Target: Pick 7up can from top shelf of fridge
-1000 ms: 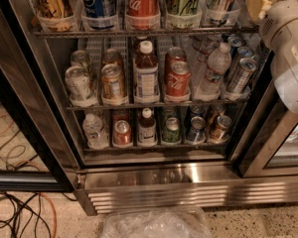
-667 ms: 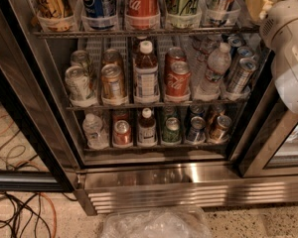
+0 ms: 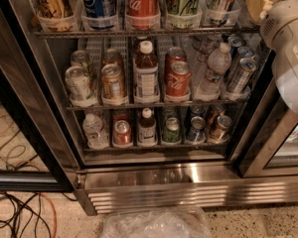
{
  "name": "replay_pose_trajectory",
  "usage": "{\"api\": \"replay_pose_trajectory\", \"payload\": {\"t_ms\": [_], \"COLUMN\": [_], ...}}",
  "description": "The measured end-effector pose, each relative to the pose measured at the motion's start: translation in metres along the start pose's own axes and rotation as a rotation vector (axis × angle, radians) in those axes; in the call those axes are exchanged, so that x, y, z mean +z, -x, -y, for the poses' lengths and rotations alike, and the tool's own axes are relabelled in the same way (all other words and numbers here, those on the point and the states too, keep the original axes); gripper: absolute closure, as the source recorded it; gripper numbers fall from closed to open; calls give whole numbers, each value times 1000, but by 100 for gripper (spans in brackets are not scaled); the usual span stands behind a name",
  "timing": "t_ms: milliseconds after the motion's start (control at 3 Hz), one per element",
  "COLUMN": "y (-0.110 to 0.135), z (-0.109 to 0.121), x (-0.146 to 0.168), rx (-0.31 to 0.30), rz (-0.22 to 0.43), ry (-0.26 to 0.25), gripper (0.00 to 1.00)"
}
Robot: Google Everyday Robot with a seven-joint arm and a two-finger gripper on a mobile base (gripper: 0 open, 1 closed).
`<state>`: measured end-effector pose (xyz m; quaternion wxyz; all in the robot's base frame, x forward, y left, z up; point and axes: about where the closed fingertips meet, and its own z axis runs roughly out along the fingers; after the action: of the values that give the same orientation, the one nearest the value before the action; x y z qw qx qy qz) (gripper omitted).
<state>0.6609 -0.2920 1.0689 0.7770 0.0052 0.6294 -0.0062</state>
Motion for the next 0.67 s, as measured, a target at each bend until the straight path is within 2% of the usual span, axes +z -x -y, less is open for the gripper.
{"api": "replay_pose_trajectory", "payload": {"t_ms": [667], "y": [1], "z": [0], "x": [-2], "rx": [-18], "rz": [14], "ry": [13], "gripper": [100]}}
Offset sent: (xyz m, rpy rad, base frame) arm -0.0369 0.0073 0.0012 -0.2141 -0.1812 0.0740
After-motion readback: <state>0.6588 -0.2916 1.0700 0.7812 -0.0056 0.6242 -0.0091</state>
